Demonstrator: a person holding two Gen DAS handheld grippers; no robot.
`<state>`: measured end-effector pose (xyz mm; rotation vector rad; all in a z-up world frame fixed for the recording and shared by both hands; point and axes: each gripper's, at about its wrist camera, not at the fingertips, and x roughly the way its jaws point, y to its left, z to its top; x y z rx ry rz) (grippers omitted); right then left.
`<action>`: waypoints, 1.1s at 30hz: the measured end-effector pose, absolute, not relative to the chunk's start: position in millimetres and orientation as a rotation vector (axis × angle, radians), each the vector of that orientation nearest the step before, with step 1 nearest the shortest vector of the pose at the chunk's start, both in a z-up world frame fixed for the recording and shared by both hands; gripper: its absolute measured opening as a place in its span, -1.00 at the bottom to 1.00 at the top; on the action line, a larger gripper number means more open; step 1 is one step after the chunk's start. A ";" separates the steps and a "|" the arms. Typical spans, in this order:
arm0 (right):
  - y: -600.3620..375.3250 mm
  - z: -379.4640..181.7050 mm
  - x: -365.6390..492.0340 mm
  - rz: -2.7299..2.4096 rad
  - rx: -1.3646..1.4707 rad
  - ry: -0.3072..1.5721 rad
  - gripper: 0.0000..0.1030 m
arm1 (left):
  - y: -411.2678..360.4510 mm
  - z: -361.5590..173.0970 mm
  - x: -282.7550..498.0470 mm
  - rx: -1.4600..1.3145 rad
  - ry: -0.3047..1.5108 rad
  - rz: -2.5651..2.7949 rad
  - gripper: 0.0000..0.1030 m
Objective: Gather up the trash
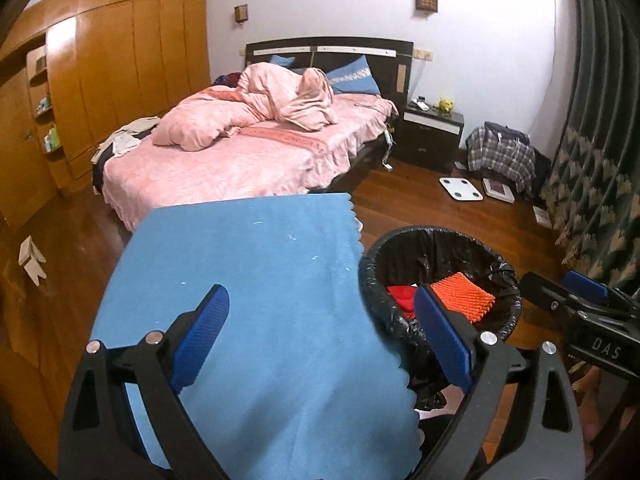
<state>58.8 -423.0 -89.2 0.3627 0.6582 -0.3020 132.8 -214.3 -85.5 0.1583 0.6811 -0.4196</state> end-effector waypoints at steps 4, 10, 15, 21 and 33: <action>-393.7 -71.5 49.0 -0.289 0.319 0.627 0.85 | -187.1 -72.9 118.6 0.128 0.661 -0.401 0.78; -348.9 -46.5 29.1 -0.271 0.269 0.569 0.88 | -140.9 -56.3 96.1 0.095 0.623 -0.340 0.81; -321.4 -35.1 18.0 -0.235 0.268 0.542 0.88 | -102.3 -43.2 80.4 0.070 0.594 -0.279 0.81; -289.2 -17.5 4.7 -0.197 0.263 0.500 0.88 | -53.3 -24.4 54.2 0.025 0.548 -0.210 0.82; -233.6 8.4 -37.1 -0.245 0.223 0.407 0.88 | 13.0 10.7 -9.2 -0.007 0.424 -0.032 0.90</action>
